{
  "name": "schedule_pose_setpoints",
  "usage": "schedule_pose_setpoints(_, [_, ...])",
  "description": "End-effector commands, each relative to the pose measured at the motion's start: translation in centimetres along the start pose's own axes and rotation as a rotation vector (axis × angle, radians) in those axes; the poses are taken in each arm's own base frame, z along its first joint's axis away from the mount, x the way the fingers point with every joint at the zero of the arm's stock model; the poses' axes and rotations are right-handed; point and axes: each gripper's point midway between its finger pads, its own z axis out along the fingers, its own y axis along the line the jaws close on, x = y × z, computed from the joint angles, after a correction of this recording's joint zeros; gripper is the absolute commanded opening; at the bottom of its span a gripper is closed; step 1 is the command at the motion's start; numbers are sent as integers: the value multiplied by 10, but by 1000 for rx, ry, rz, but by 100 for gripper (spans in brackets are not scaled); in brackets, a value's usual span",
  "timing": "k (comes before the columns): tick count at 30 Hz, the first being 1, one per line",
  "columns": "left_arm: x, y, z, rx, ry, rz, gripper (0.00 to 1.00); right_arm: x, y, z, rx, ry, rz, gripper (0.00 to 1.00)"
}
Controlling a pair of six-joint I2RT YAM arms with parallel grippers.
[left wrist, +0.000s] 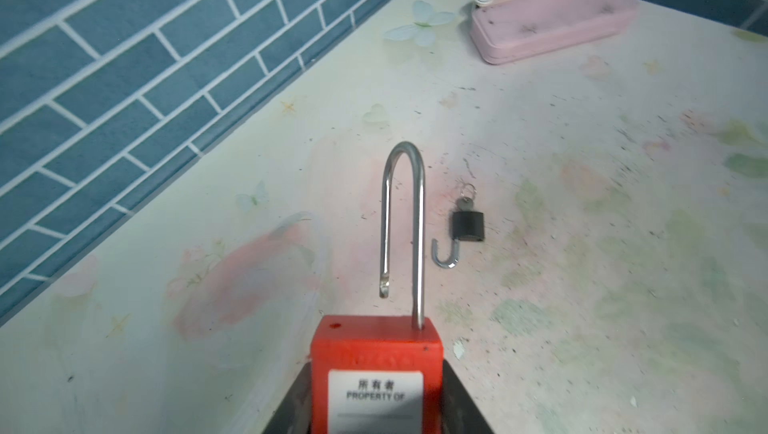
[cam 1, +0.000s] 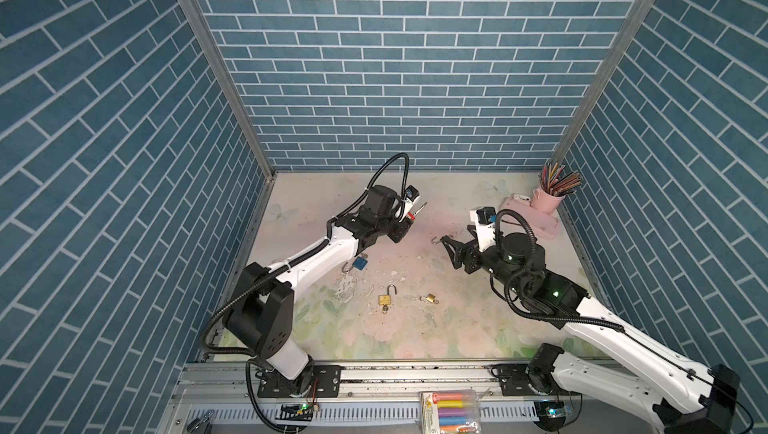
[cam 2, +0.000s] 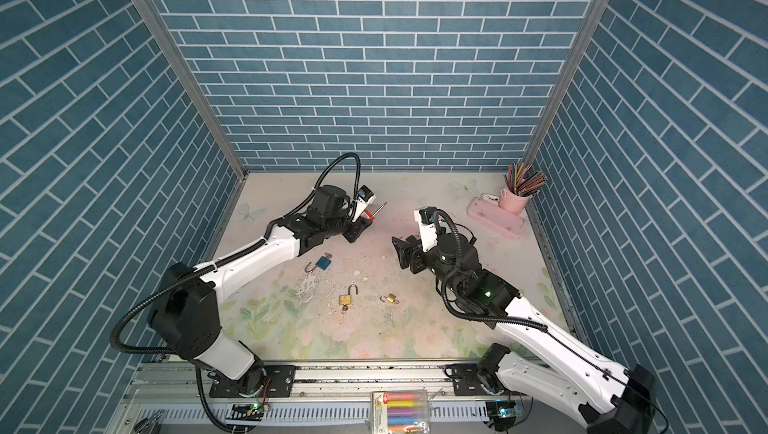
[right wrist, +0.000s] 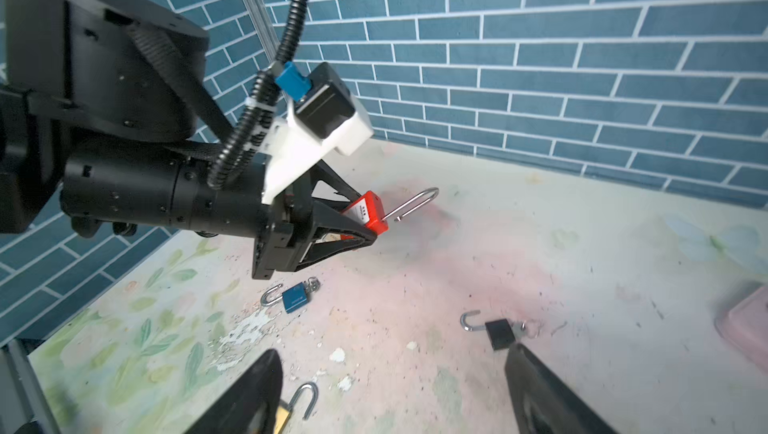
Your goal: Lock with the key
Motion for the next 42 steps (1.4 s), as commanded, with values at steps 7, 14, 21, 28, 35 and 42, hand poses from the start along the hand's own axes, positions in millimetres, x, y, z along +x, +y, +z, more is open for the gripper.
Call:
schedule_pose_setpoints(7, [9, -50, -50, 152, -152, 454, 0, 22, -11, -35, -14, 64, 444, 84])
schedule_pose_setpoints(14, [21, -35, -48, 27, -96, 598, 0, 29, 0, -34, -130, 206, 577, 87])
schedule_pose_setpoints(21, [23, -29, -46, -62, -151, 632, 0, 42, 5, -17, -233, 443, 797, 86])
schedule_pose_setpoints(28, [27, -29, -42, -126, -168, 659, 0, 57, 17, 7, -314, 565, 987, 81])
schedule_pose_setpoints(35, [27, -33, -37, -133, -185, 661, 0, 70, 21, 22, -346, 626, 1136, 79])
schedule_pose_setpoints(42, [34, -46, -29, -101, -164, 703, 0, 74, 21, 42, -375, 640, 1211, 72])
